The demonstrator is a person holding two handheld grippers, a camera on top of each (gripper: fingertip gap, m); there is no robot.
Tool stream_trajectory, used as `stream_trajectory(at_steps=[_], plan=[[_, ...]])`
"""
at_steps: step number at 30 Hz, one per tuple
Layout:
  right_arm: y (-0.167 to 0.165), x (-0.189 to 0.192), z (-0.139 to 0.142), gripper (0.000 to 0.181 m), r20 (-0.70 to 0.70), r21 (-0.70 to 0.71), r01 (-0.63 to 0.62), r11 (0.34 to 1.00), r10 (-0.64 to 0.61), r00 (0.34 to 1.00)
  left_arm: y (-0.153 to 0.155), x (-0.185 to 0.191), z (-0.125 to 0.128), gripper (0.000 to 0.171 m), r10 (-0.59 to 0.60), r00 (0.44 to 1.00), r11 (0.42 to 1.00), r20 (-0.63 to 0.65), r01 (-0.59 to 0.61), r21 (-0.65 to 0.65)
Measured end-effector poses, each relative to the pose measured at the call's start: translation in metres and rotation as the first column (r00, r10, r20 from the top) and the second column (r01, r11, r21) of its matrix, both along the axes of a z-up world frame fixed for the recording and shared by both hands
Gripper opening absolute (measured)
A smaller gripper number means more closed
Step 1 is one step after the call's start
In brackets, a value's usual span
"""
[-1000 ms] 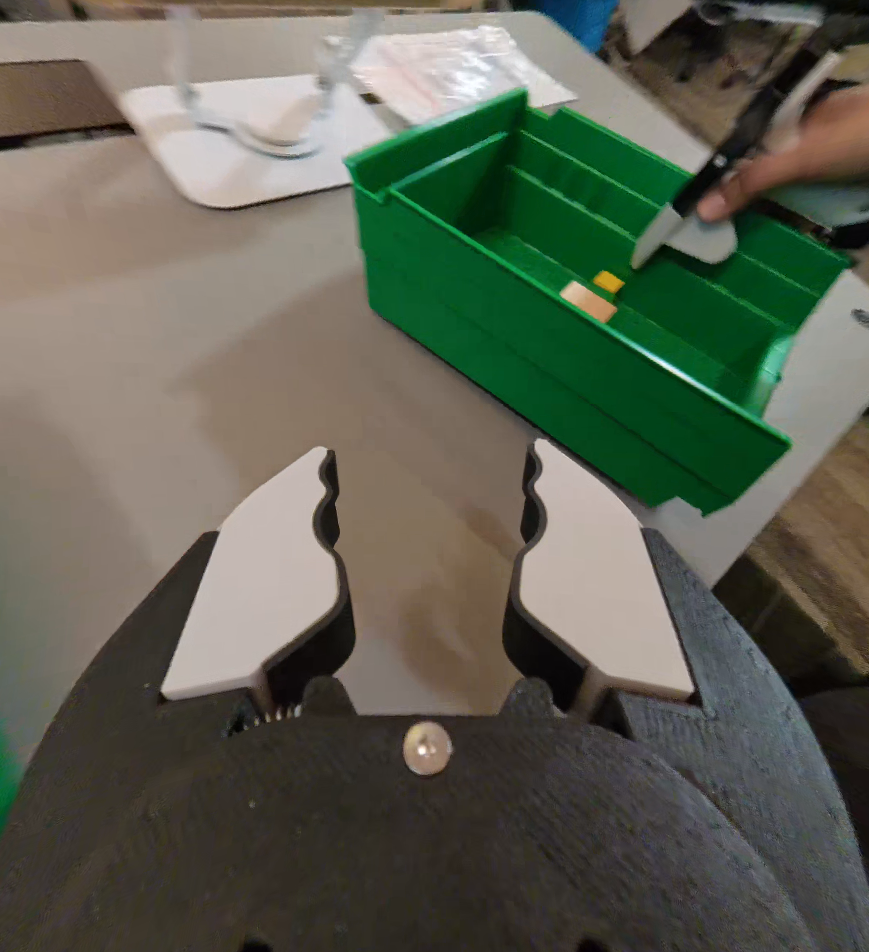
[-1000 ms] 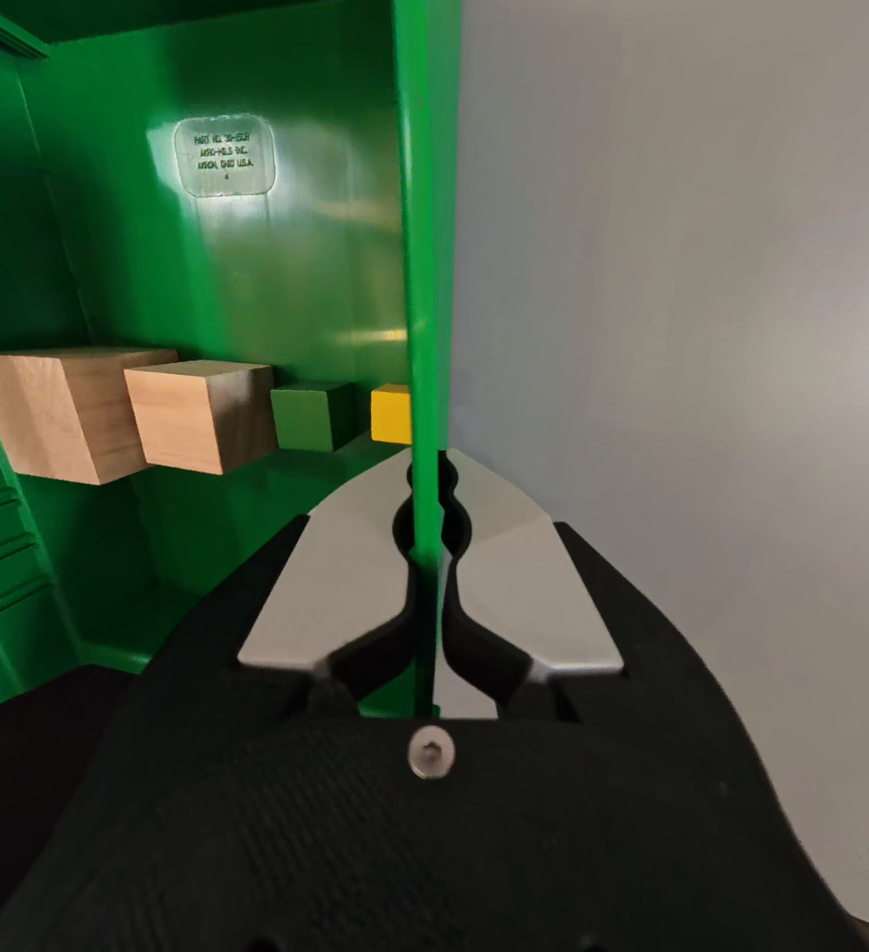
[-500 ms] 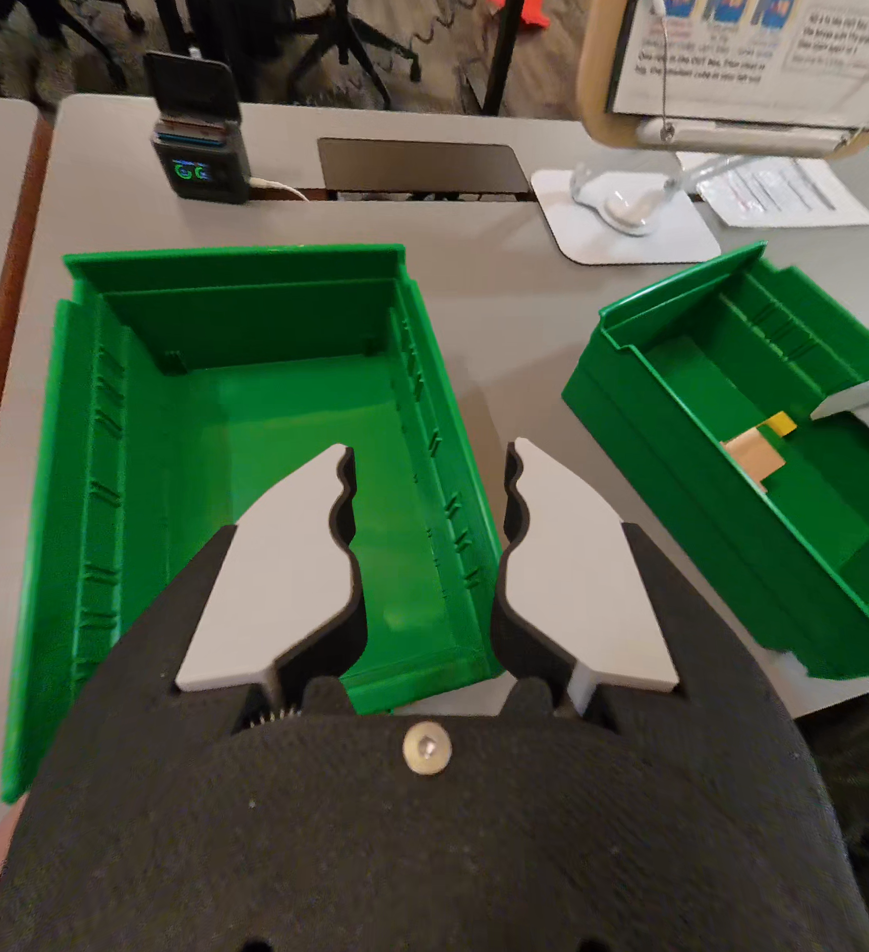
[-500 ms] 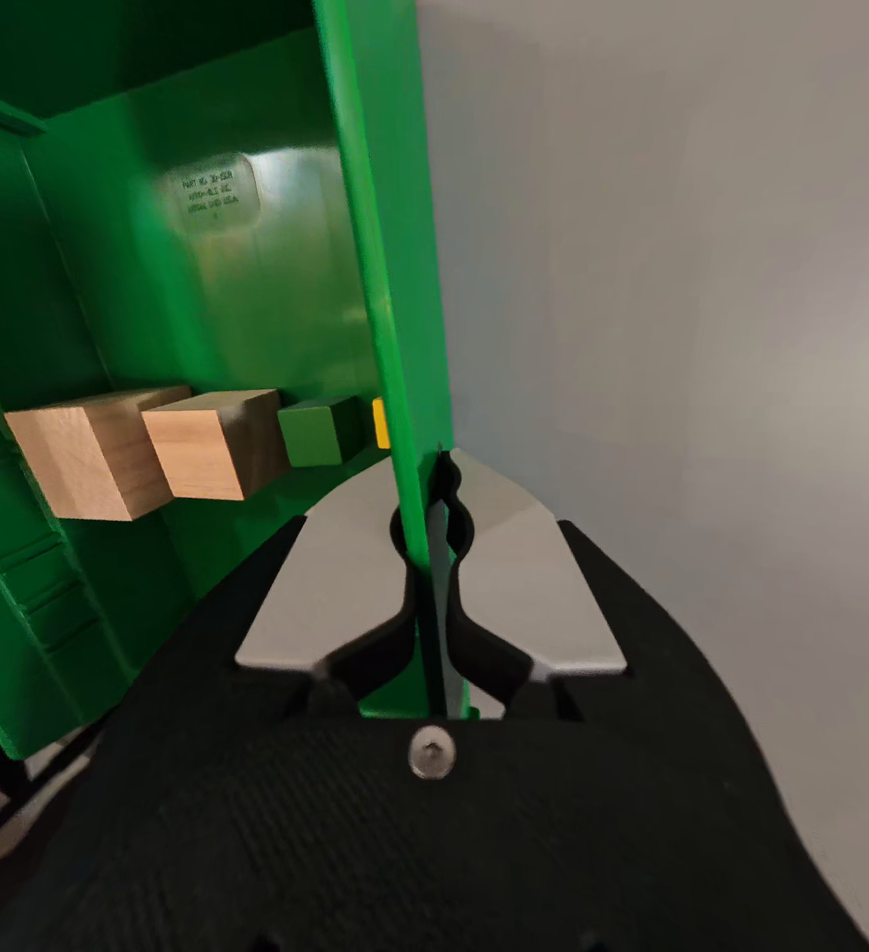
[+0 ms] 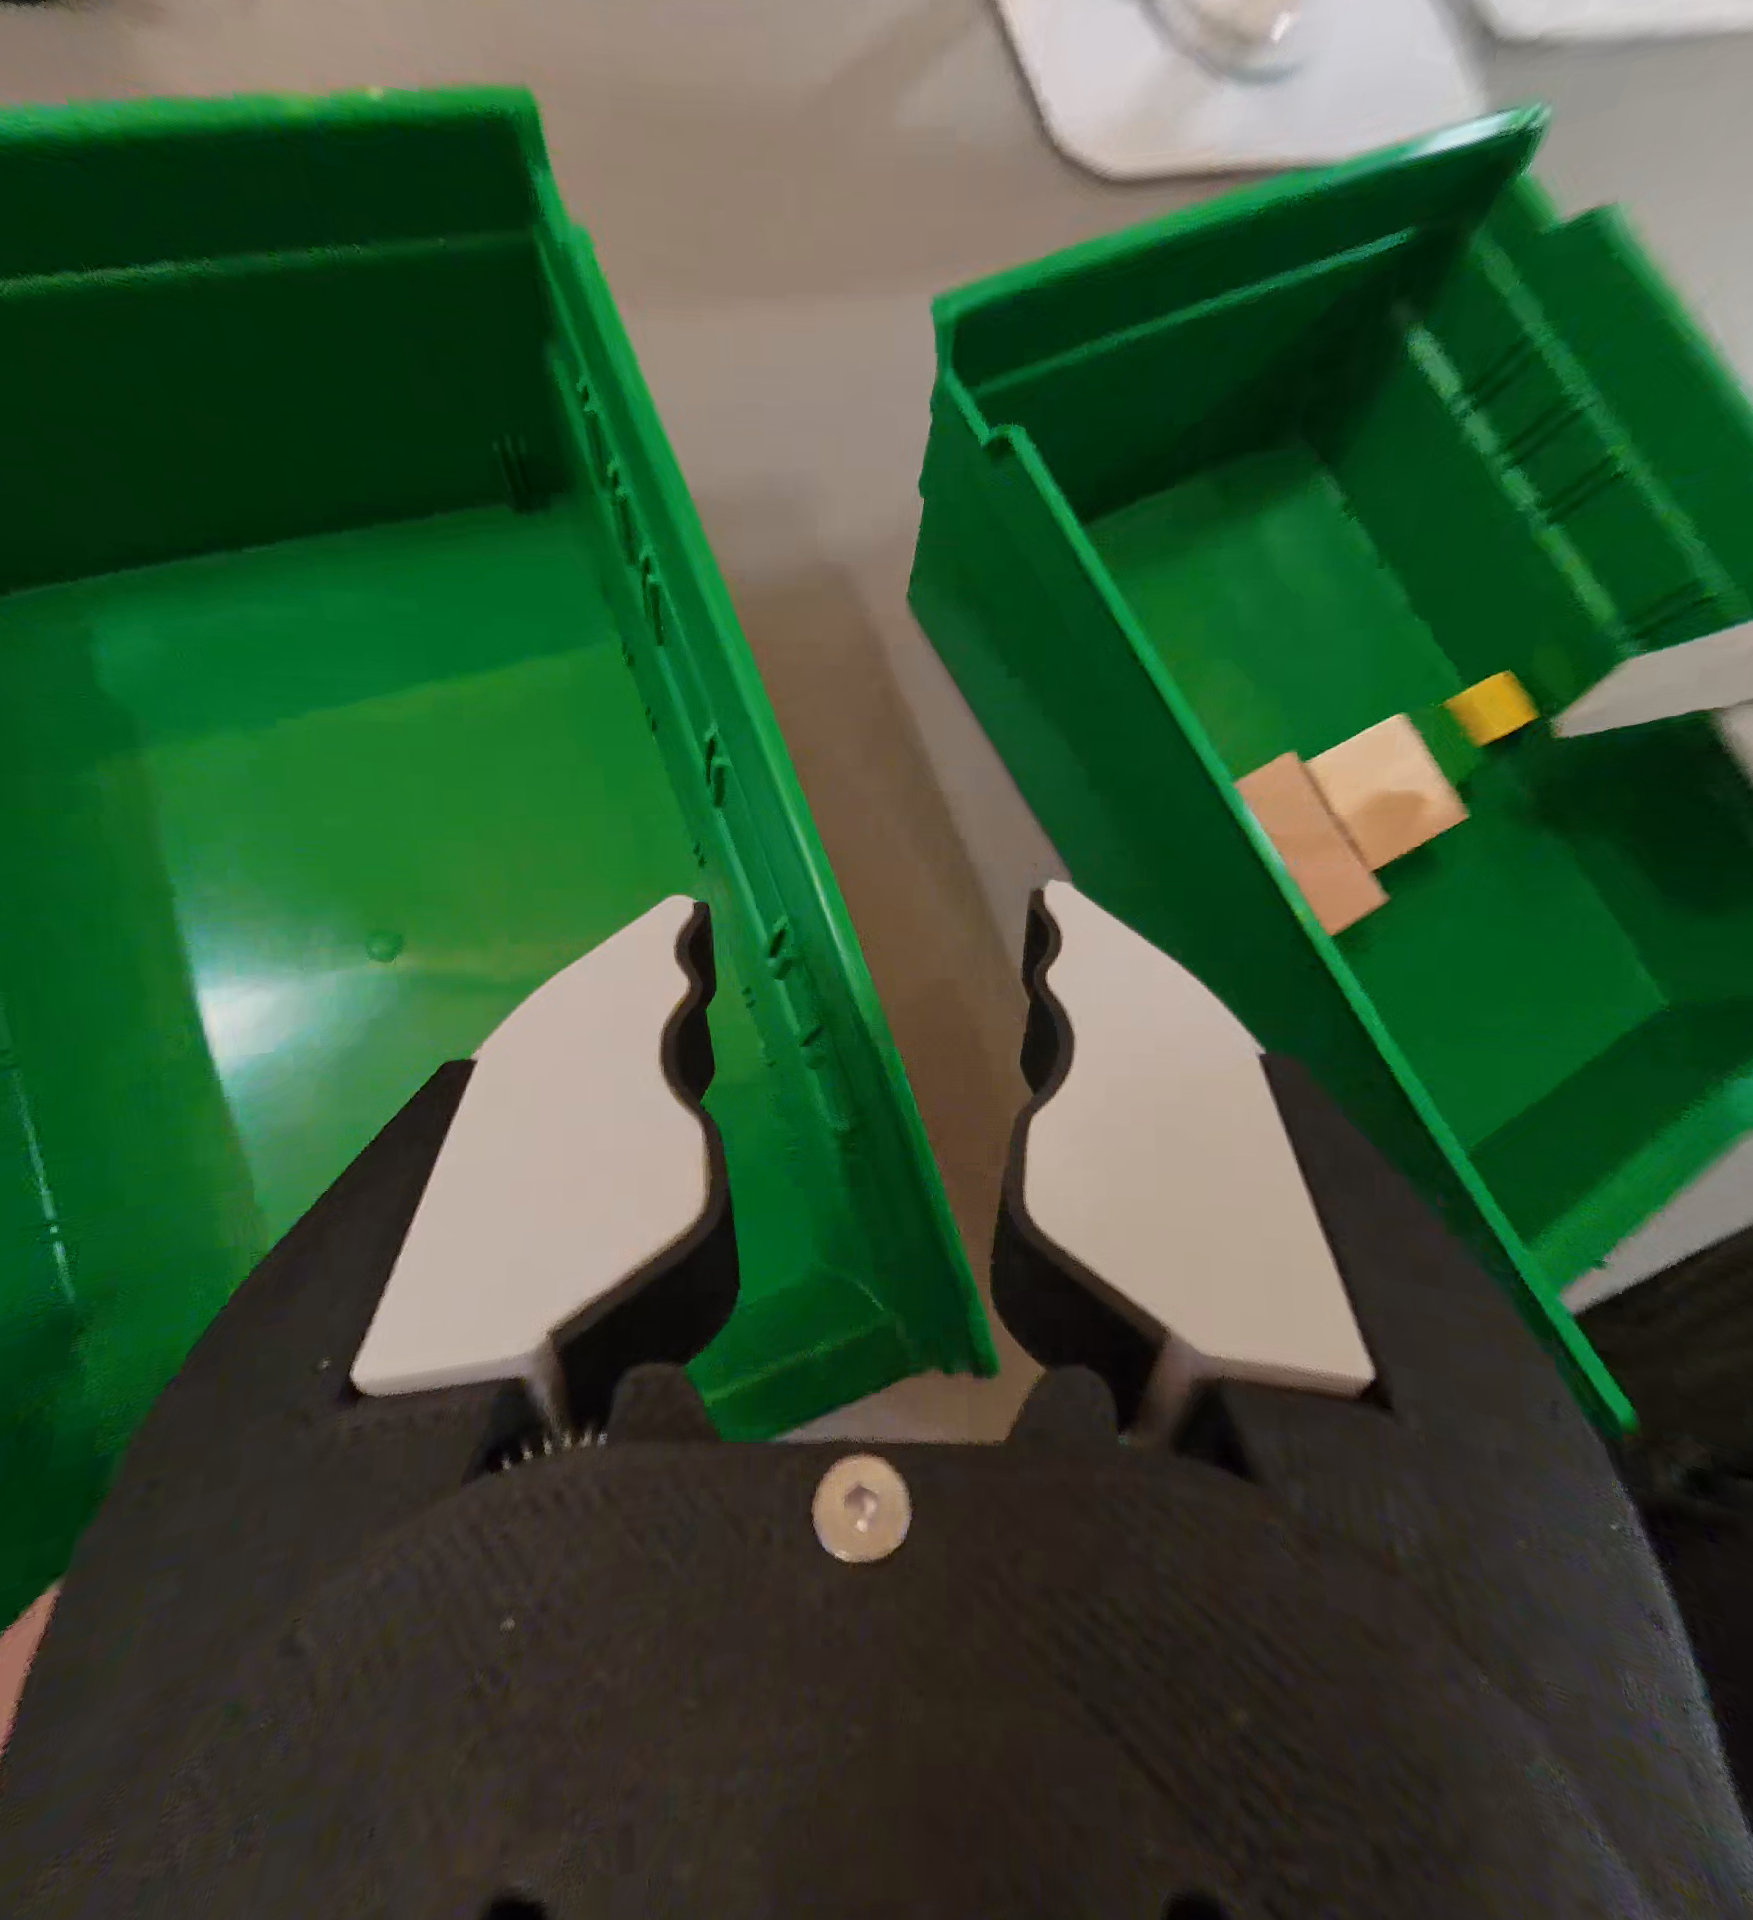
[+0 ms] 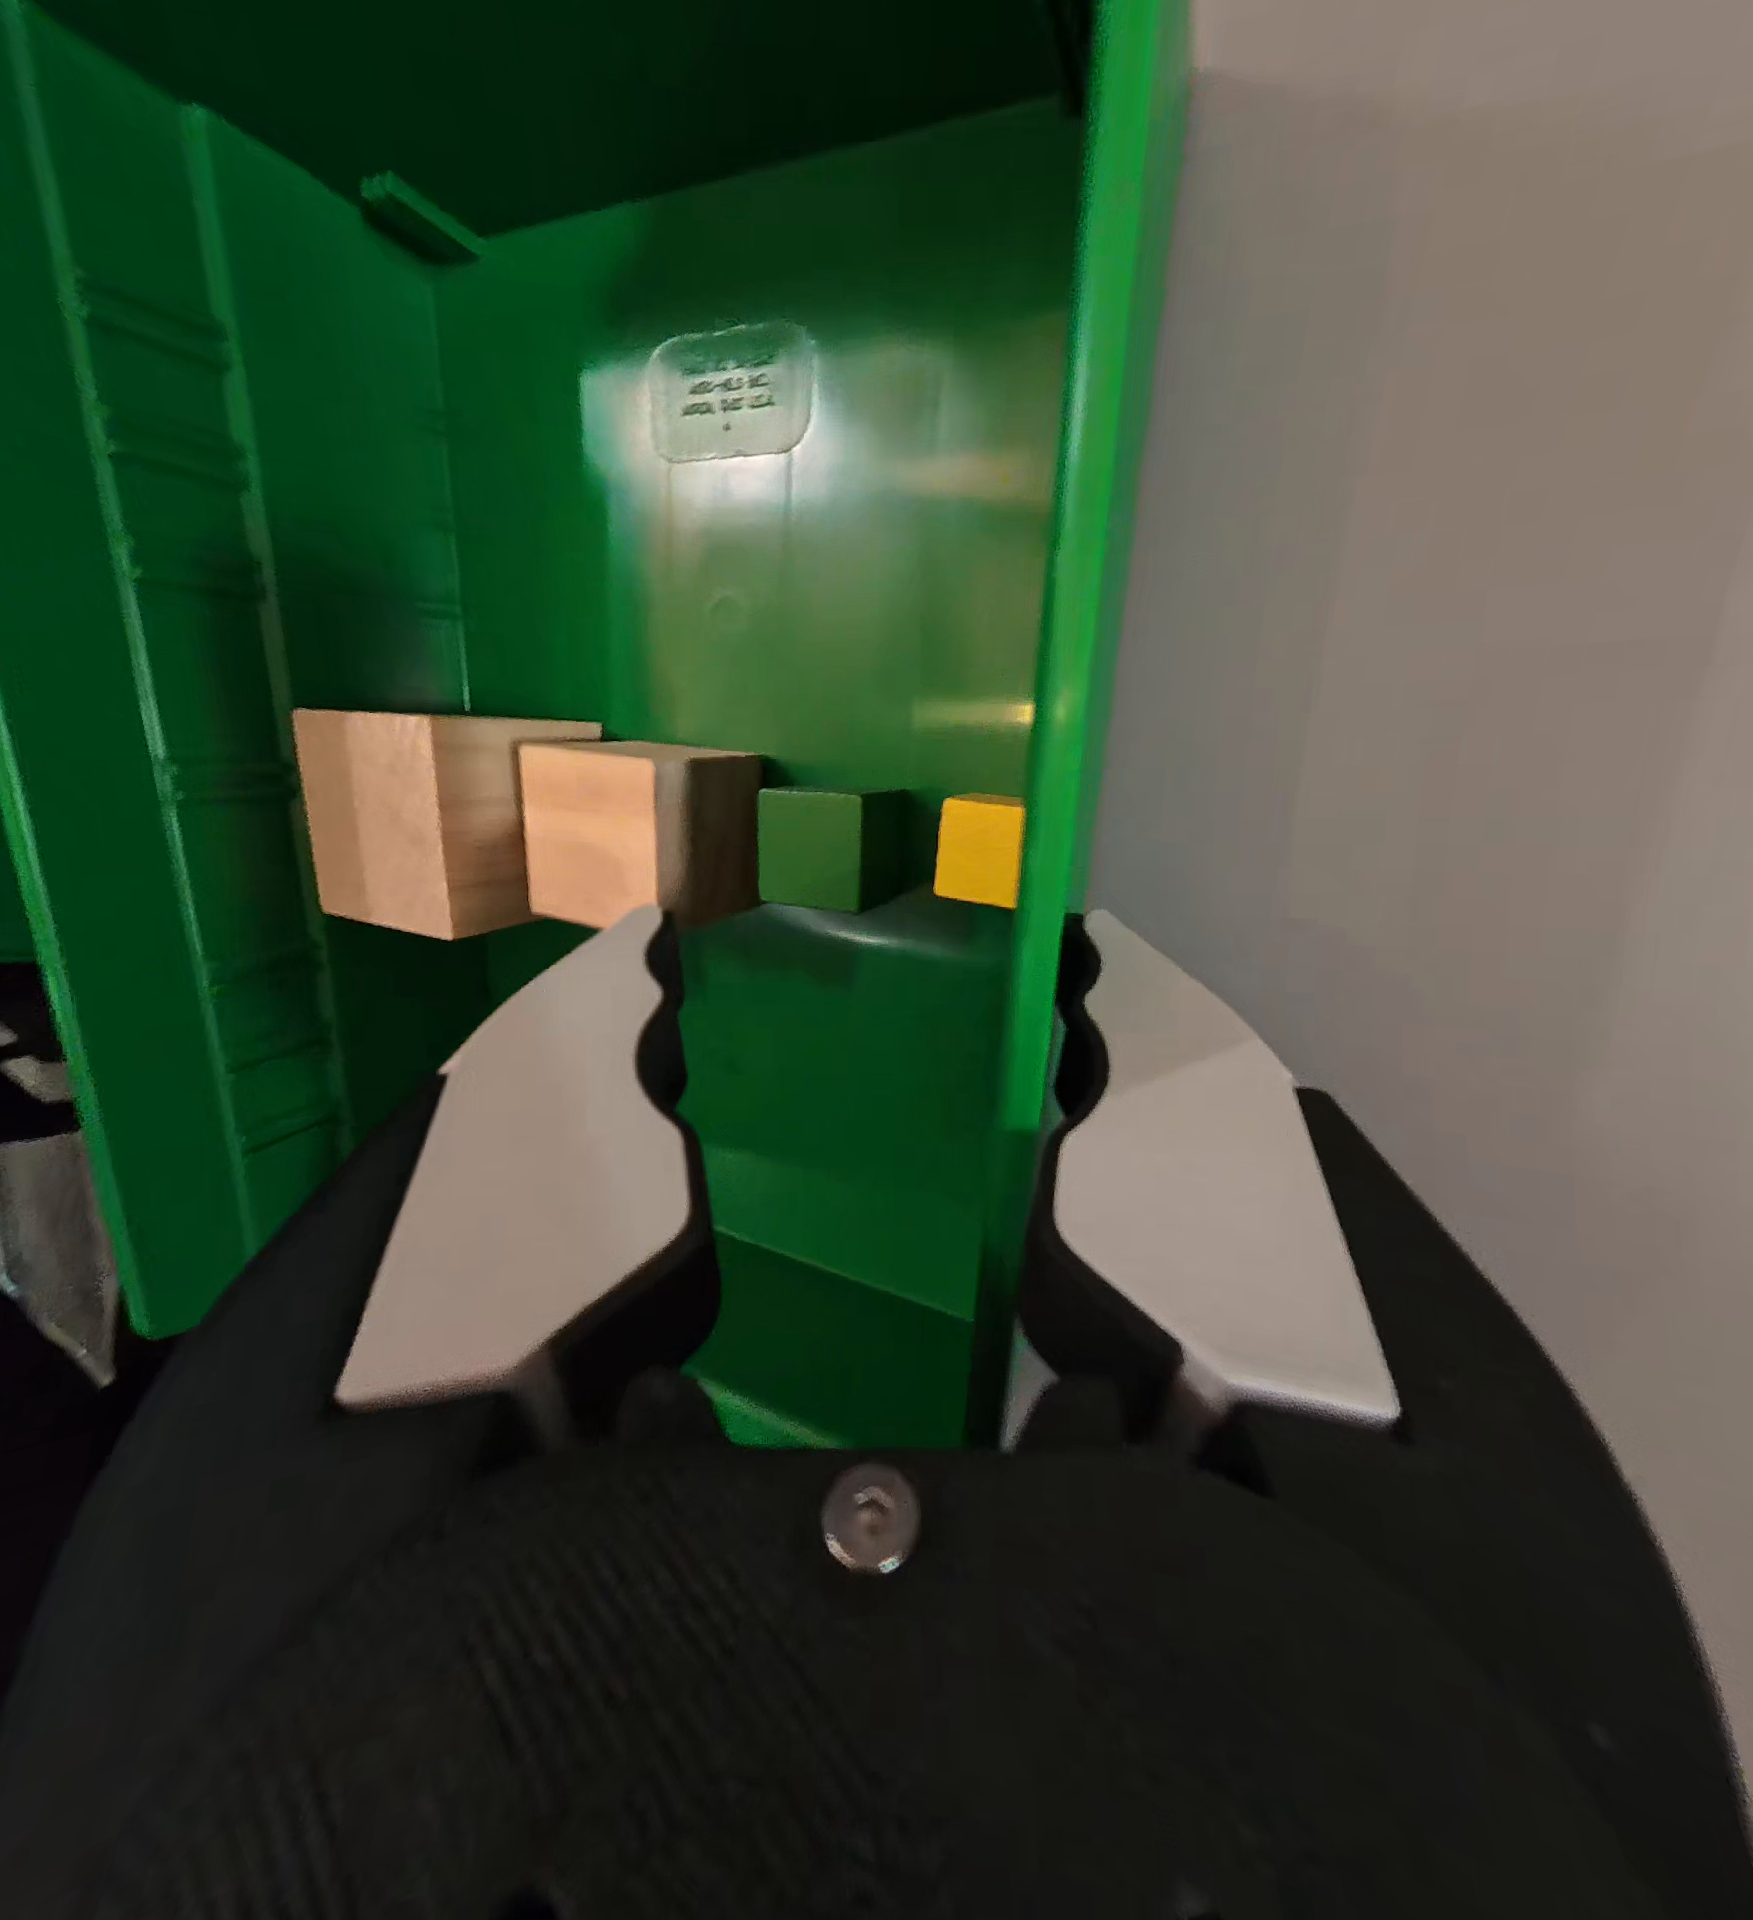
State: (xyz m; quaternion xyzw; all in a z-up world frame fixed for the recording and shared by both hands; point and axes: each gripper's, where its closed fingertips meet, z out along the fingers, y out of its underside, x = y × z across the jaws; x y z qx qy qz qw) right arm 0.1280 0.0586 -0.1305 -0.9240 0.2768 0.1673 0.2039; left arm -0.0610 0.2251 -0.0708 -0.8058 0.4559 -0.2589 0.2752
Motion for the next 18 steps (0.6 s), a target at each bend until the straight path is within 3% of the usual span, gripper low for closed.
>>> stream_trajectory(at_steps=[3, 7, 9, 11, 18], plan=[[0.003, -0.014, 0.003, 0.081, -0.037, 0.032, -0.037, 0.999, 0.038, 0.999, 0.007, -0.001, -0.022, 0.057, 0.032, 0.992, 0.996, -0.125, -0.022, 0.083], [0.005, -0.017, 0.012, 0.079, -0.050, 0.096, -0.048, 0.994, 0.053, 0.997, 0.007, -0.002, -0.039, 0.029, 0.021, 0.980, 0.995, -0.197, -0.001, 0.101], [0.004, -0.012, 0.019, 0.073, -0.017, 0.141, -0.054, 0.989, 0.057, 0.998, 0.009, -0.002, -0.044, 0.023, 0.026, 0.975, 0.993, -0.219, 0.000, 0.115], [0.003, -0.005, 0.028, 0.061, 0.055, 0.185, -0.077, 0.980, 0.068, 0.996, 0.010, -0.002, -0.048, 0.020, 0.029, 0.972, 0.992, -0.233, 0.000, 0.123], [-0.019, -0.009, 0.056, 0.060, 0.096, 0.298, -0.122, 0.947, 0.097, 0.991, 0.013, -0.002, -0.054, 0.022, 0.007, 0.958, 0.979, -0.287, 0.052, 0.199]])
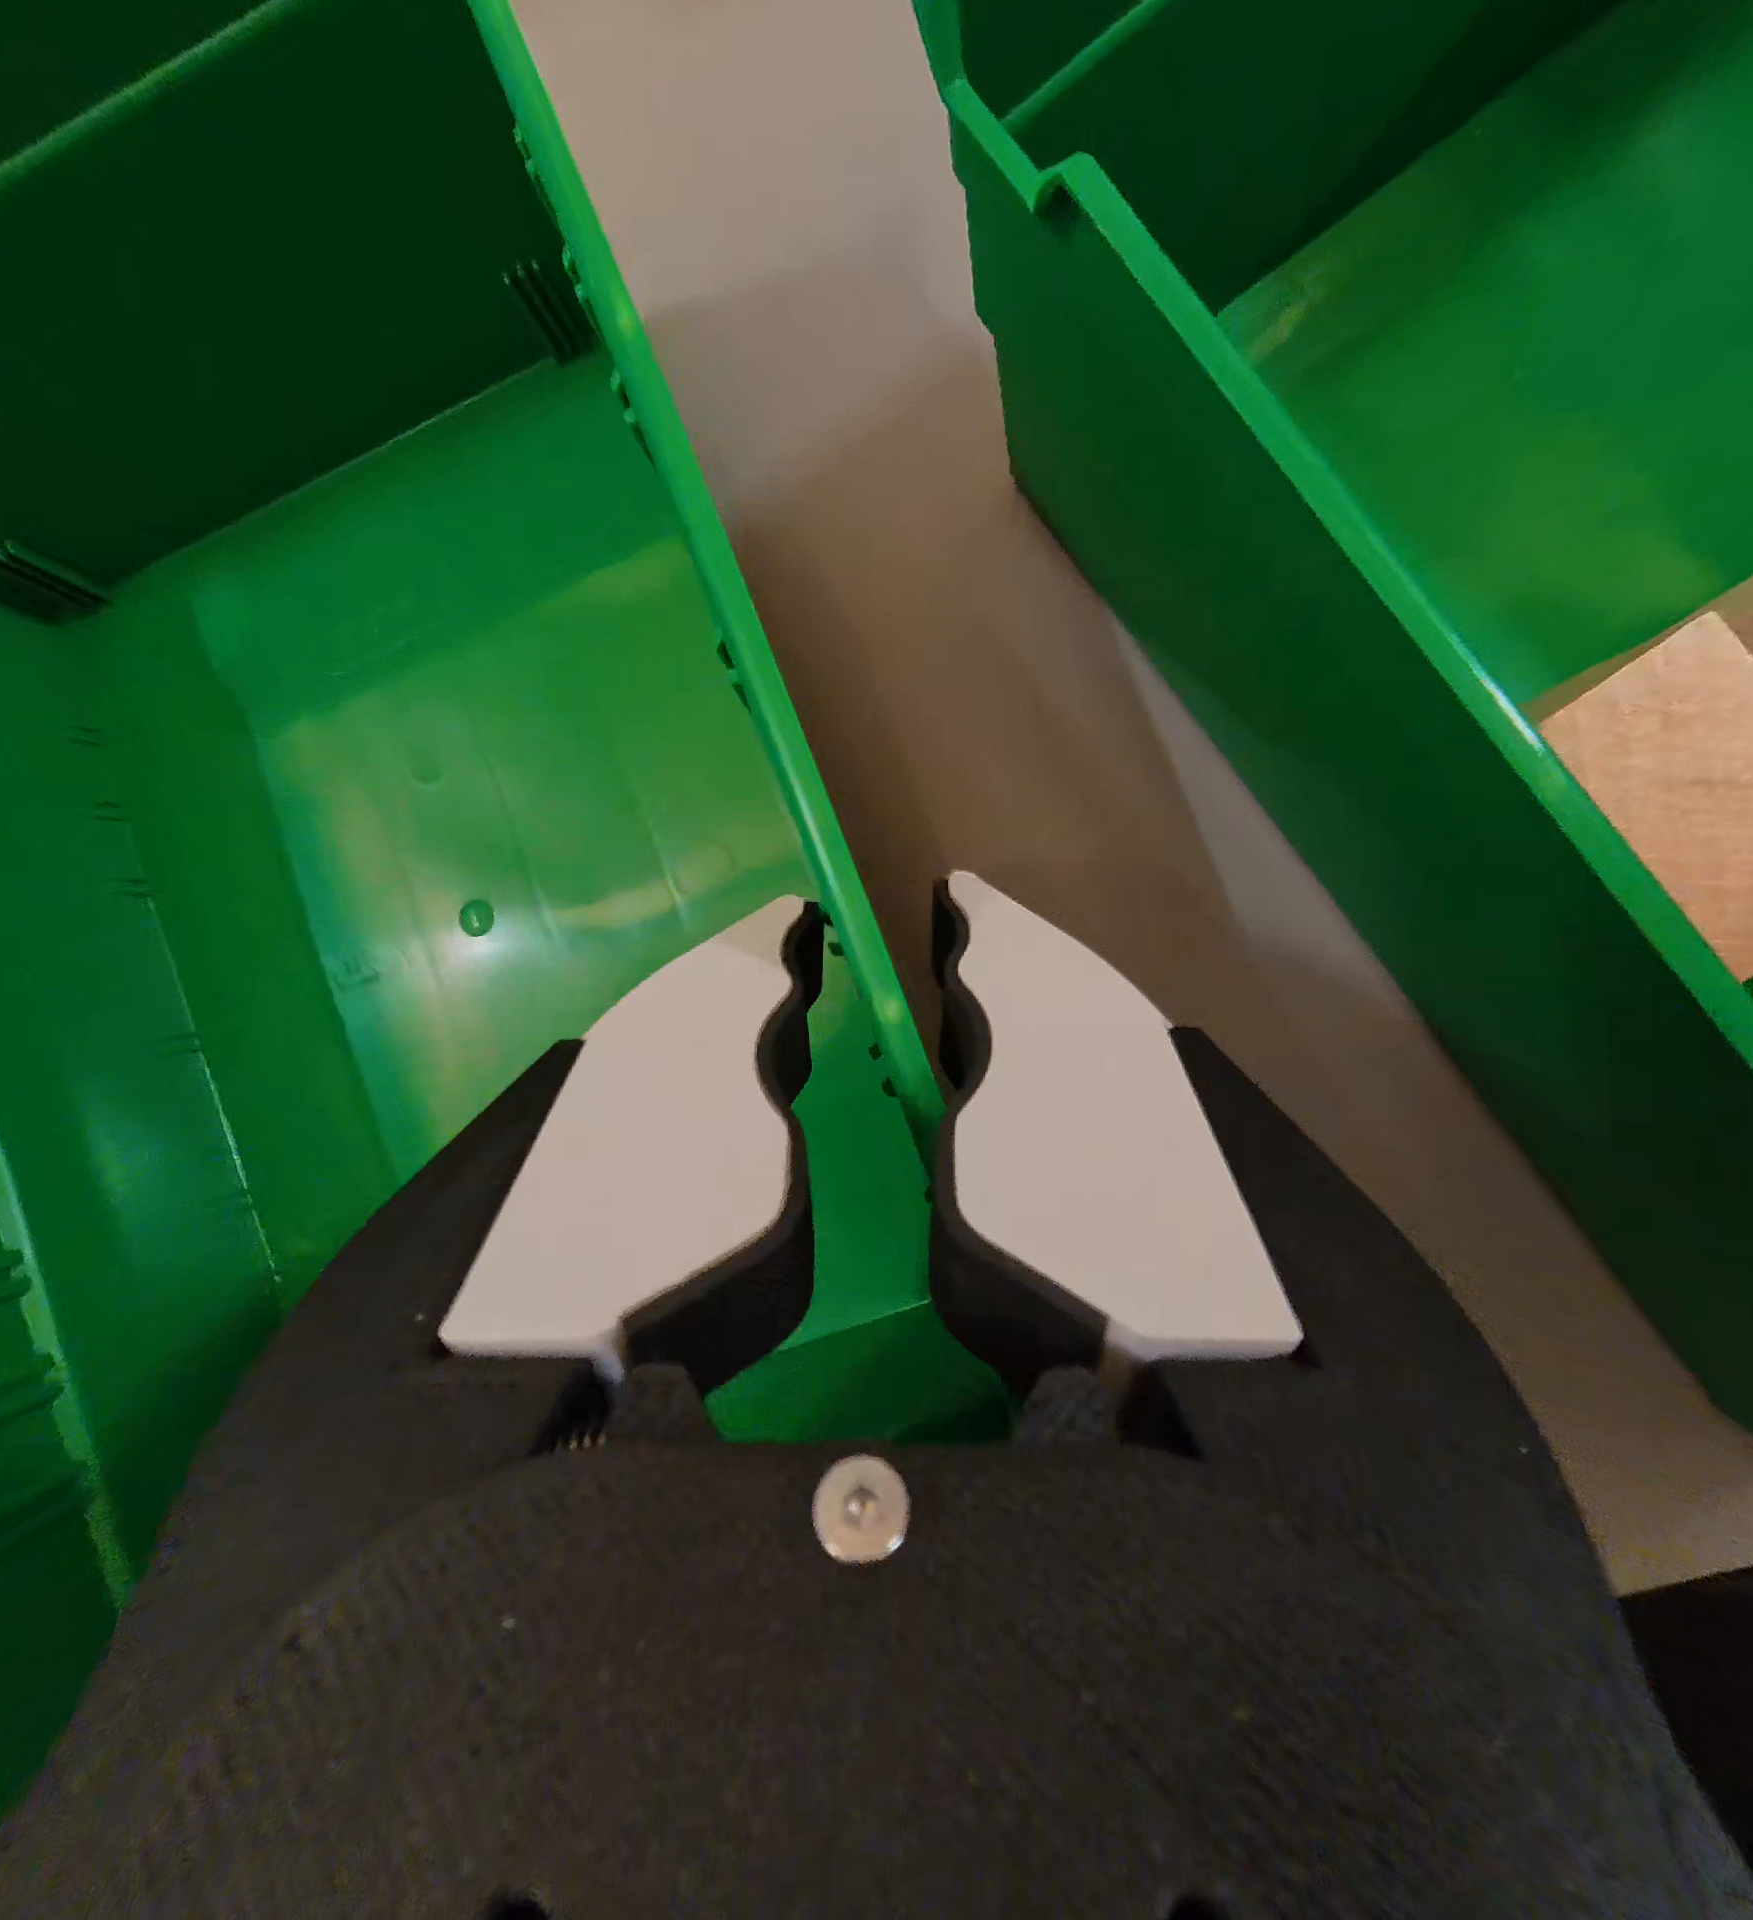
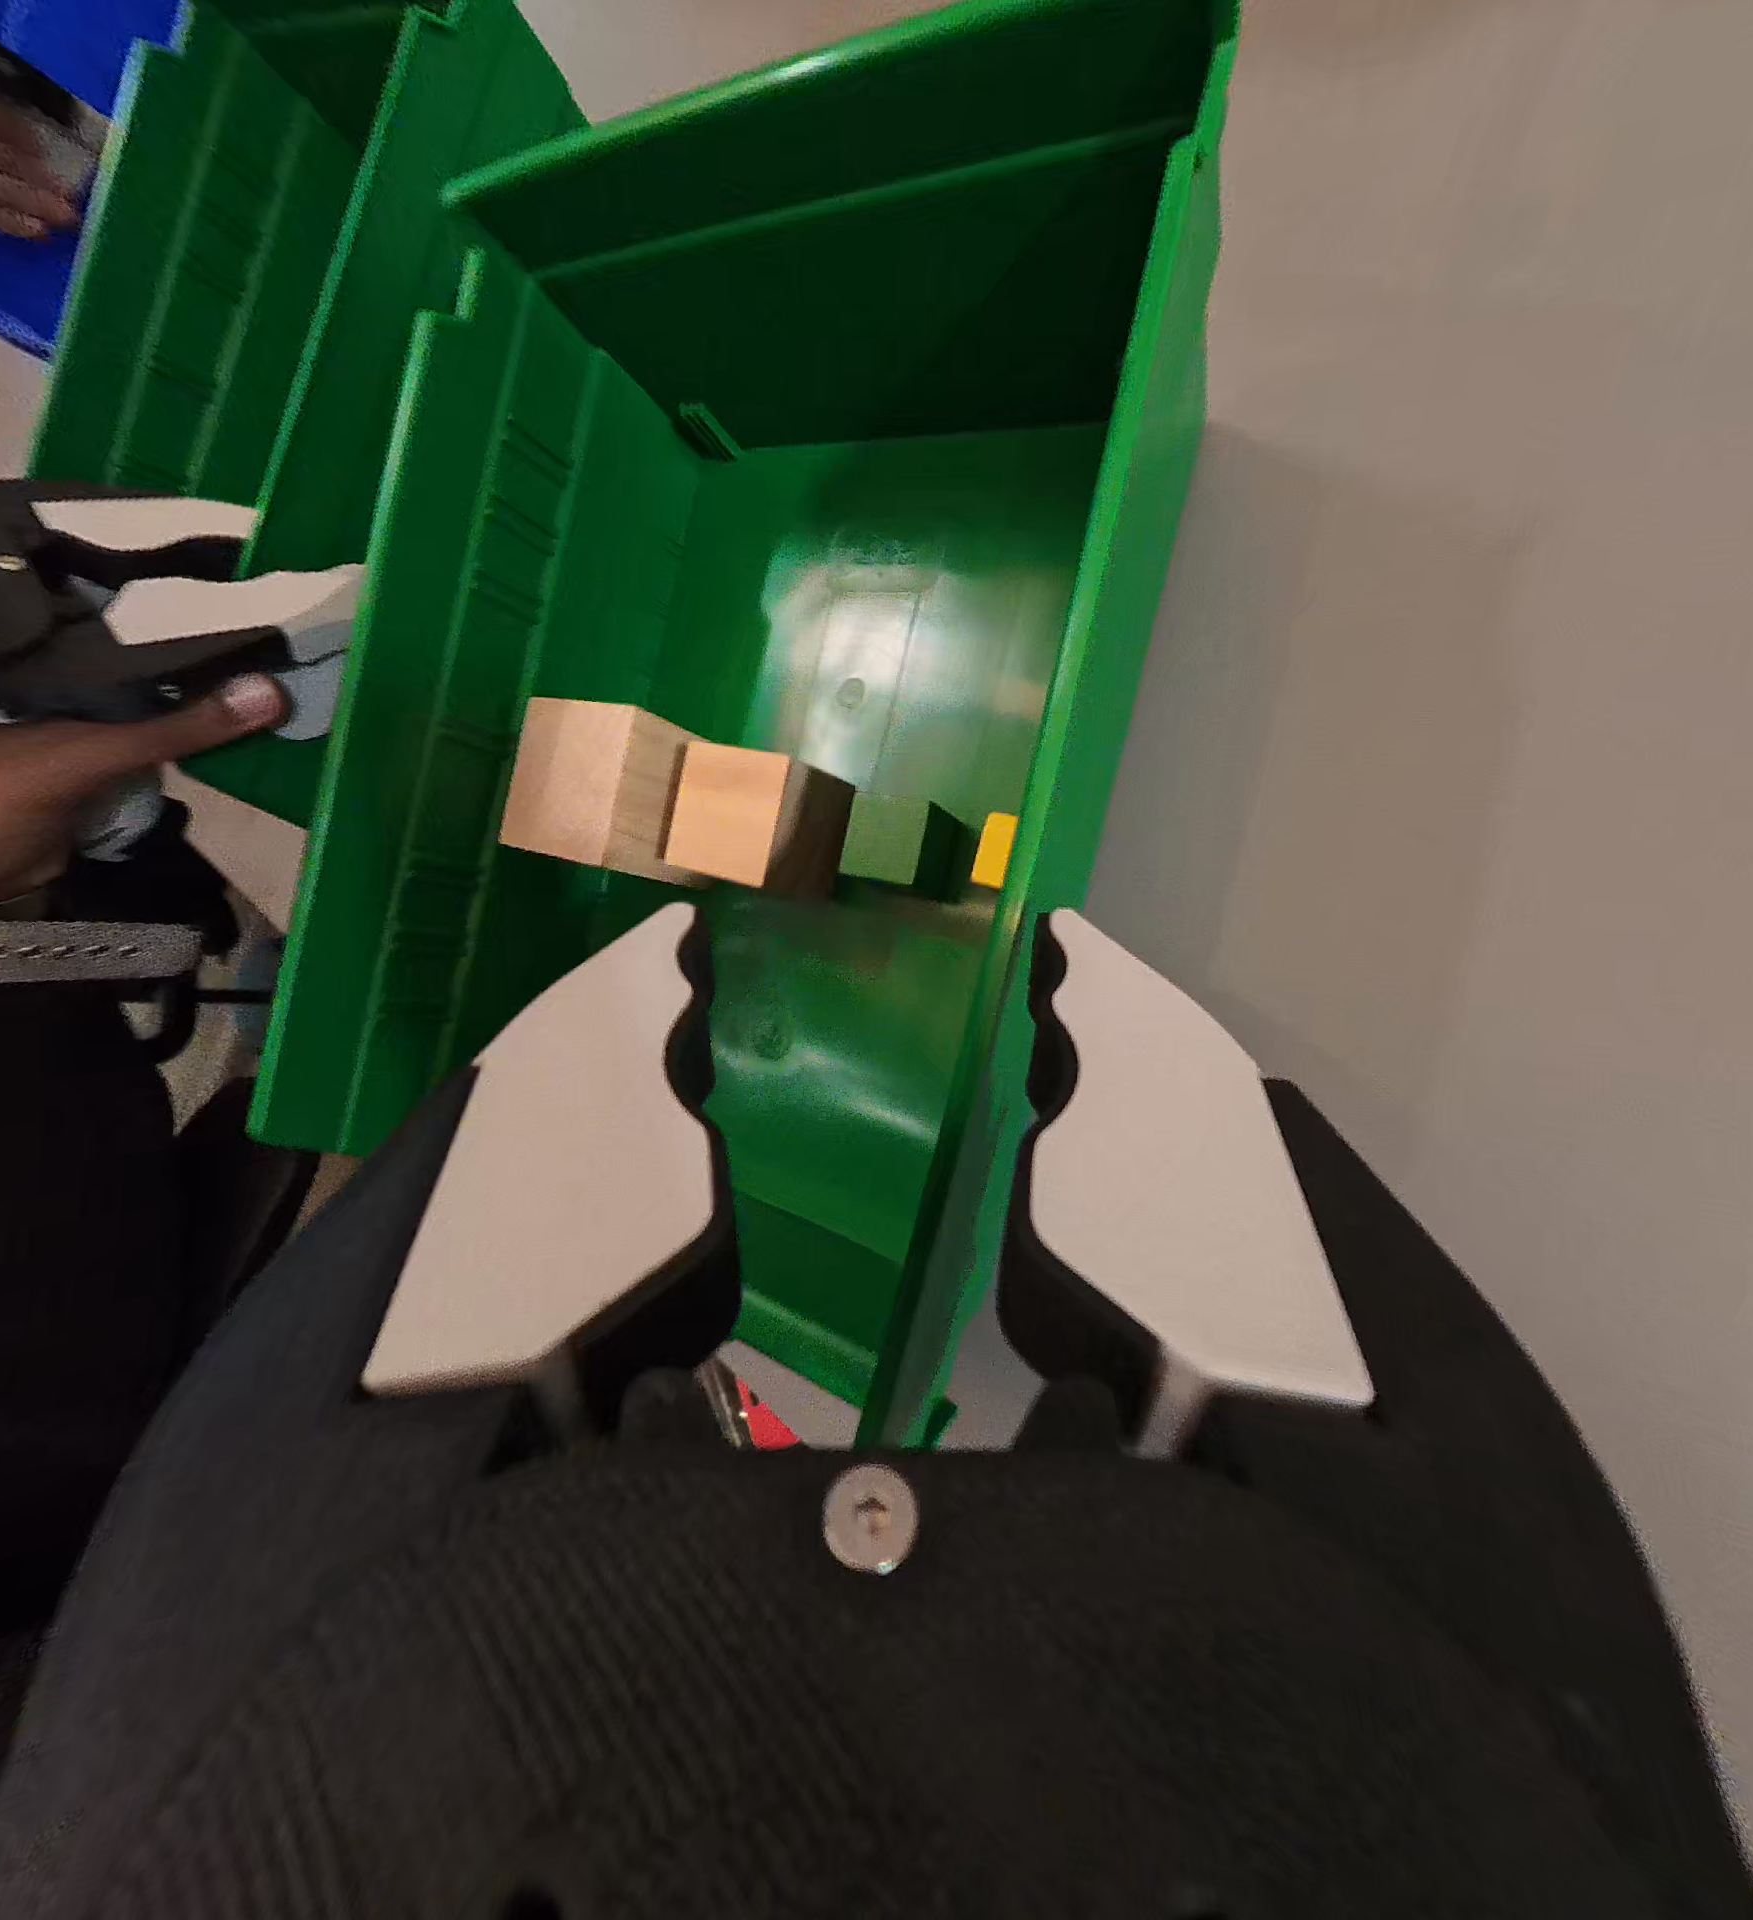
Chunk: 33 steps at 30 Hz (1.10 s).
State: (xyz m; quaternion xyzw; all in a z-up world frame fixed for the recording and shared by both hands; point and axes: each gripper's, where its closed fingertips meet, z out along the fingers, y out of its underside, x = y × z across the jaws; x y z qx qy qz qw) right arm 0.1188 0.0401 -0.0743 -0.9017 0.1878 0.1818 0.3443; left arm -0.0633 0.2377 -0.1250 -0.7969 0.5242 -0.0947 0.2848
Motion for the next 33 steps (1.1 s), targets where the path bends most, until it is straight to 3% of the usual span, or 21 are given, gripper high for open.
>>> stream_trajectory(at_steps=[6, 10, 12, 15, 18, 22, 29, 32, 33], plan=[[-0.028, -0.005, 0.021, 0.060, -0.035, 0.202, 0.080, 0.976, -0.074, 0.997, 0.002, -0.002, 0.000, 0.019, 0.004, 1.000, 1.000, -0.020, -0.003, 0.029], [-0.057, 0.016, 0.032, 0.060, 0.043, 0.468, 0.263, 0.844, -0.318, 0.947, 0.015, -0.011, 0.000, 0.010, 0.021, 0.997, 0.992, -0.071, -0.012, 0.126], [-0.073, 0.023, 0.028, 0.059, 0.083, 0.529, 0.305, 0.792, -0.406, 0.910, 0.014, -0.010, 0.001, 0.008, 0.031, 0.999, 0.999, 0.006, -0.031, 0.043], [-0.088, 0.019, 0.010, 0.058, 0.168, 0.516, 0.277, 0.811, -0.412, 0.895, 0.018, -0.011, 0.002, 0.008, 0.020, 0.999, 0.999, 0.041, -0.021, 0.032], [-0.093, 0.014, -0.001, 0.057, 0.240, 0.487, 0.236, 0.841, -0.389, 0.889, 0.022, -0.009, 0.014, 0.009, 0.029, 0.997, 0.994, 0.072, -0.036, 0.101], [-0.088, -0.003, -0.010, 0.057, 0.199, 0.469, 0.211, 0.857, -0.335, 0.921, 0.022, -0.007, 0.045, 0.009, 0.032, 0.982, 0.993, 0.188, -0.054, 0.109], [-0.080, -0.028, -0.022, 0.060, 0.146, 0.459, 0.155, 0.875, -0.247, 0.958, 0.023, -0.019, 0.081, 0.010, 0.042, 0.967, 0.984, 0.250, -0.083, 0.158], [-0.071, -0.035, -0.026, 0.054, 0.166, 0.437, 0.140, 0.889, -0.232, 0.958, 0.023, -0.023, 0.097, 0.010, 0.041, 0.962, 0.978, 0.271, -0.095, 0.187], [-0.068, -0.037, -0.030, 0.044, 0.181, 0.420, 0.139, 0.897, -0.233, 0.955, 0.022, -0.024, 0.102, 0.010, 0.038, 0.960, 0.975, 0.278, -0.096, 0.199]])
